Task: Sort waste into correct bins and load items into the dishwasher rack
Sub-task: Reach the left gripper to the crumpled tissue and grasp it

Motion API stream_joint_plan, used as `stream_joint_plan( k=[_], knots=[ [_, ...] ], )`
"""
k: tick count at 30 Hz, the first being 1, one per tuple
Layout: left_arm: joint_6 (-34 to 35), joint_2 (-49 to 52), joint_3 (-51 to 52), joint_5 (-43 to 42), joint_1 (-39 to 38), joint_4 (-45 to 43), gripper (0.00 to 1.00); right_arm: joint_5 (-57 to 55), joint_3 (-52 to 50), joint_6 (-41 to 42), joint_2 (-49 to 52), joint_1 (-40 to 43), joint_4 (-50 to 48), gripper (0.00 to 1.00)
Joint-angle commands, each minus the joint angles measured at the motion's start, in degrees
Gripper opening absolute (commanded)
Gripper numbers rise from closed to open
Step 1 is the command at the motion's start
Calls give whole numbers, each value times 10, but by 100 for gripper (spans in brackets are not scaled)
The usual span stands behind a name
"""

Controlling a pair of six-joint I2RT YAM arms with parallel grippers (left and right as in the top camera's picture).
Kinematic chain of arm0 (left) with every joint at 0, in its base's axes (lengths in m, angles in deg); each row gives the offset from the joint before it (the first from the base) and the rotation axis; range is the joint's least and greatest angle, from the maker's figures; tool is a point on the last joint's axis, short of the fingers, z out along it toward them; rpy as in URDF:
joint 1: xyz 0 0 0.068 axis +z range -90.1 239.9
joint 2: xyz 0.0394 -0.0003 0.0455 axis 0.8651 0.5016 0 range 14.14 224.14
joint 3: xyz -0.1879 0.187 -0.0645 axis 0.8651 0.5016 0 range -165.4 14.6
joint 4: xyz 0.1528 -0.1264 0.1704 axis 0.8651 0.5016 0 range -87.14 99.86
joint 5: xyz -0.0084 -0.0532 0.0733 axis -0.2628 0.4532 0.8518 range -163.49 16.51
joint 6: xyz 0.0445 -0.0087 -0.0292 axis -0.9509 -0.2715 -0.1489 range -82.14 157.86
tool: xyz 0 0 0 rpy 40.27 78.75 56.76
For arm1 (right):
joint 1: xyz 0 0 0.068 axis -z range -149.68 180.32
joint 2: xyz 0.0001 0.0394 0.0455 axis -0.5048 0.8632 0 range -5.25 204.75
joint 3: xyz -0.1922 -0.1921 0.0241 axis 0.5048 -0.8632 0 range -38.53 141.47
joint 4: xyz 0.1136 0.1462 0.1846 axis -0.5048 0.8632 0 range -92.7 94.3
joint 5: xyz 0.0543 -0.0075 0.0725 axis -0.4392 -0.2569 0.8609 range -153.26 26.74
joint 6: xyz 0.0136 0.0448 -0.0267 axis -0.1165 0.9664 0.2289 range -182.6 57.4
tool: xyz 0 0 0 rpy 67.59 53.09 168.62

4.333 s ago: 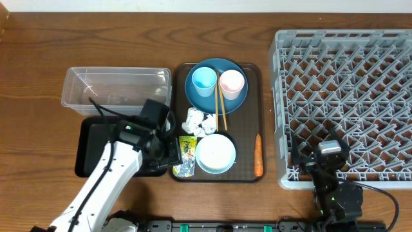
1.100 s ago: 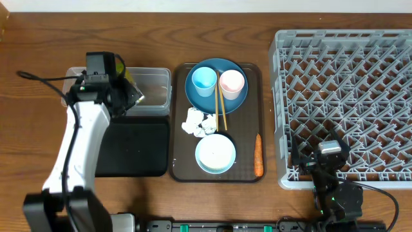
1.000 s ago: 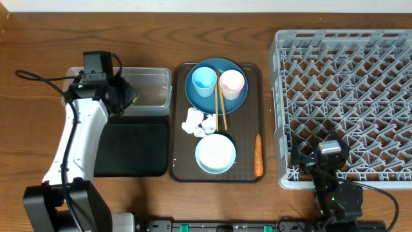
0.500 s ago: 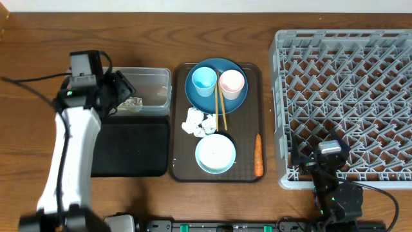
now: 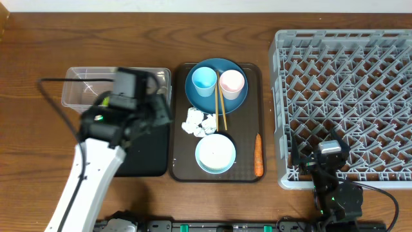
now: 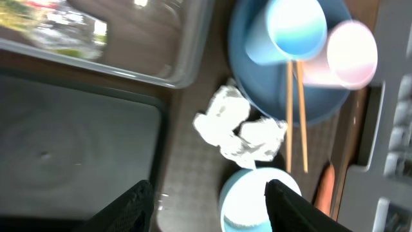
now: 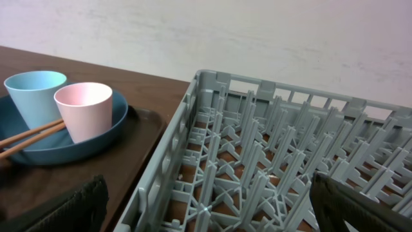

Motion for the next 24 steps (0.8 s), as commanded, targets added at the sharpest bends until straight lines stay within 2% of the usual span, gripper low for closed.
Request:
stream_joint_plan(
  k=[1,6,12,24],
  knots=[
    [1,39,-10,18,-43,-8,58,0,-1,-4,0,-4,2,99],
    [1,112,-10,58,-85,-27,59,0,-1,-4,0,-4,2,99],
    [-5,204,-10,63,-90,-38,55,0,-1,-4,0,-4,2,99],
    [-117,300,-8,54,-91,-110,55,0,-1,-4,0,-4,2,99]
  ],
)
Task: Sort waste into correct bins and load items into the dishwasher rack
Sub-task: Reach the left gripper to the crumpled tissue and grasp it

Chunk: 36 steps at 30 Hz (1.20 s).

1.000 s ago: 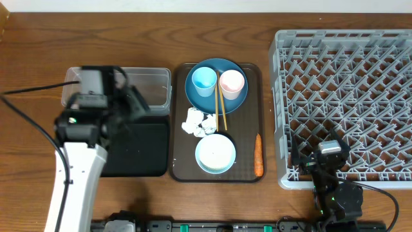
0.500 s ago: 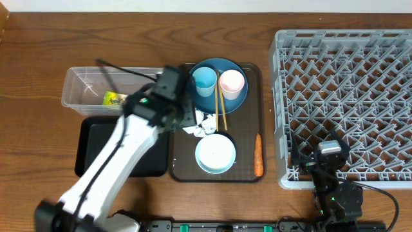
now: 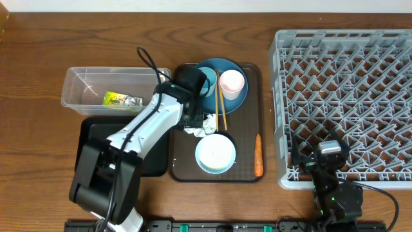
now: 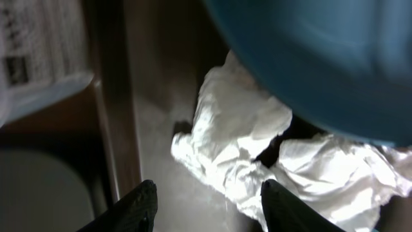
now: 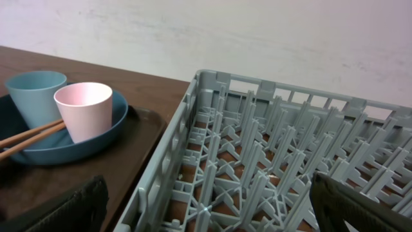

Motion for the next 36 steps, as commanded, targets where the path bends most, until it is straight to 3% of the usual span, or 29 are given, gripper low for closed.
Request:
stream_joint_plan(
  k=[1,22,30,31,33,36],
  knots=[
    [-51,8,-4,6,0,-18,54,0,-1,-4,0,-4,2,99],
    [-55,9,19,-10,0,-74,55,0,-1,-4,0,-4,2,99],
    [-44,9,79,-10,0,-143,54,0,-1,-4,0,-4,2,99],
    [-44,9,83,-10,0,-149,52,0,-1,-4,0,-4,2,99],
    [-44,9,85,-10,0,-151,37,0,-1,-4,0,-4,2,99],
    [-43,9,86,-11,0,-153,33,0,-1,-4,0,-4,2,99]
  ],
)
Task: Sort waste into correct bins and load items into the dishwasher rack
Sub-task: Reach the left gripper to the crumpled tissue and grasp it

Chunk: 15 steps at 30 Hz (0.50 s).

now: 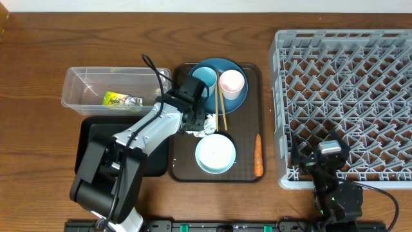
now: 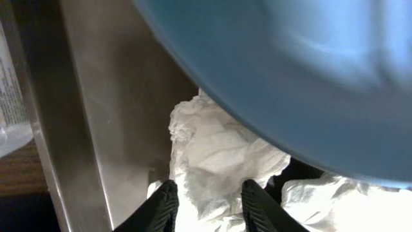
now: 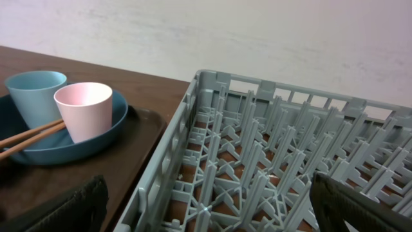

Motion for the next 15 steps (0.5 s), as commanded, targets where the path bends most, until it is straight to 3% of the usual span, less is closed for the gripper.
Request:
stream_joint_plan(
  k=[1,7,15],
  knots=[
    [5,5,2,1,0,-4,33,0,-1,-4,0,-4,2,99],
    [13,5,11,1,0,-4,28,0,-1,-4,0,-4,2,99],
    [13,1,13,1,0,0,6,0,-1,-4,0,-4,2,99]
  ],
)
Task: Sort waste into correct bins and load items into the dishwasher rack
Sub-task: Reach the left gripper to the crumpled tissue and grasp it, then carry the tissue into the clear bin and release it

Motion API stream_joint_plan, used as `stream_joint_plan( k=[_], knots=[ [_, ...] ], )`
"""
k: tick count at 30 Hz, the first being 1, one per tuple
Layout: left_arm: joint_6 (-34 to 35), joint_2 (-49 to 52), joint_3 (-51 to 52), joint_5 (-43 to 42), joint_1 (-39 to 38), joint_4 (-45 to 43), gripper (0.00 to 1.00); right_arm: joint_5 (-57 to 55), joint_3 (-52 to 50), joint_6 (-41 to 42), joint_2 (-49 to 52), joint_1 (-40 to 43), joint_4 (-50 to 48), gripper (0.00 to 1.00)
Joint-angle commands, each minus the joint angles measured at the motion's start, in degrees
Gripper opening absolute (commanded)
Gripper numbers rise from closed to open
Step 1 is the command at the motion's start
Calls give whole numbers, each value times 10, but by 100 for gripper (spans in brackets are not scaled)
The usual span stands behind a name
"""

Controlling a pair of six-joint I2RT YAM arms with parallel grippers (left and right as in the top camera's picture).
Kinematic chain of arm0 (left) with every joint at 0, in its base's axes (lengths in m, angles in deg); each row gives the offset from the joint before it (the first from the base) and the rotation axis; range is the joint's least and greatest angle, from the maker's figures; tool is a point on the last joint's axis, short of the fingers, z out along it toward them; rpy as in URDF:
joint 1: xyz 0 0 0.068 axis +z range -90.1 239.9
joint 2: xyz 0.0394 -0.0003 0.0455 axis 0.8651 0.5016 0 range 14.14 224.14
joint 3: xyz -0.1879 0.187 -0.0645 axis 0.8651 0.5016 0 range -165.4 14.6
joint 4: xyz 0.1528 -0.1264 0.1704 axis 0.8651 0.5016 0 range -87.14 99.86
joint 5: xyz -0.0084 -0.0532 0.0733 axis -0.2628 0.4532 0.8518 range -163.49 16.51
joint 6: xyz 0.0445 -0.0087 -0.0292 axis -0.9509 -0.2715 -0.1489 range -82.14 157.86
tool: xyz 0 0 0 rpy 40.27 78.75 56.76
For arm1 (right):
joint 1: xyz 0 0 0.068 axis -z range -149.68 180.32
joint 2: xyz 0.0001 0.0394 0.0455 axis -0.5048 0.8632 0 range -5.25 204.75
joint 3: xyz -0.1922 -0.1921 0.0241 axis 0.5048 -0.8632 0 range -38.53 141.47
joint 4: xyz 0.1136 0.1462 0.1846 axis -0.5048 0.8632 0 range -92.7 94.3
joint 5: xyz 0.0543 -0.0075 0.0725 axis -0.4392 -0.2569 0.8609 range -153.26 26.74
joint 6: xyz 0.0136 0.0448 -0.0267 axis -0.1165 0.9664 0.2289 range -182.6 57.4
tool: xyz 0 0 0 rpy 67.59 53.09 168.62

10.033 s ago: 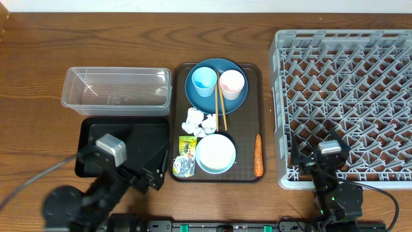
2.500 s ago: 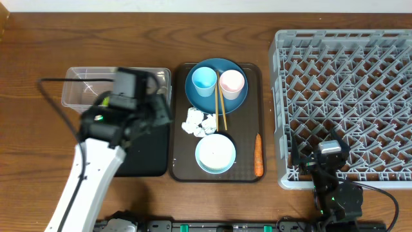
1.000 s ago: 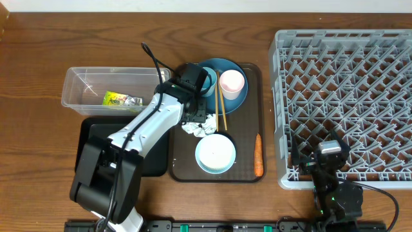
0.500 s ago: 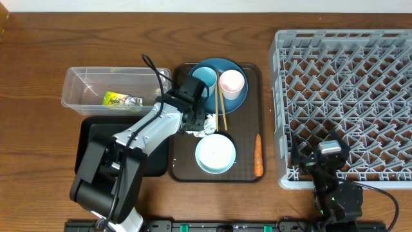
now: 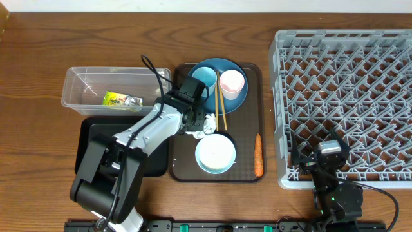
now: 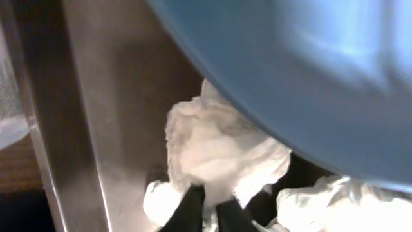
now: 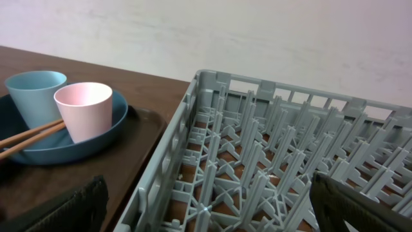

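Note:
Crumpled white tissues (image 5: pixel 205 124) lie on the brown tray (image 5: pixel 248 169) just below the blue plate (image 5: pixel 215 96). My left gripper (image 5: pixel 193 120) is down on them. In the left wrist view it (image 6: pixel 207 197) is shut on the nearest tissue (image 6: pixel 219 151), with the plate's rim (image 6: pixel 309 77) right above. On the plate stand a blue cup (image 5: pixel 205 78) and a pink cup (image 5: pixel 232 82), with chopsticks (image 5: pixel 221 106) beside them. A pale bowl (image 5: pixel 215 153) and a carrot (image 5: pixel 258 154) share the tray. My right gripper (image 7: pixel 212 212) rests open at the grey rack's (image 7: pixel 270 161) near corner.
A clear bin (image 5: pixel 80 96) at the left holds a green wrapper (image 5: pixel 122 100). A black bin (image 5: pixel 145 164) sits below it, beside the tray. The dish rack (image 5: pixel 347 96) fills the right side of the table.
The left fingers stood apart on either side of the tissue. Now they are almost together, pinching it. The right arm has not moved.
My left gripper was open above the black bin and the clear bin. Then it was open low over the tissues beside the plate, with a wrapper showing in the clear bin. Its fingers then straddled one tissue and are now shut on it.

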Motion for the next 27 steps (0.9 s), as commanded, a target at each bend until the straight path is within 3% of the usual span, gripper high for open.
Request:
stream_joint_plan(
  k=[1,14,21,27],
  knots=[
    [-1,-3,5,1,0,6,6,0,-1,-4,0,-4,2,99],
    [-1,-216,-15,16,0,89,6,0,-1,-4,0,-4,2,99],
    [-1,-319,-15,150,1,96,6,0,-1,-4,0,-4,2,99],
    [-1,-318,-15,209,37,52,6,0,-1,-4,0,-4,2,99]
  ],
)
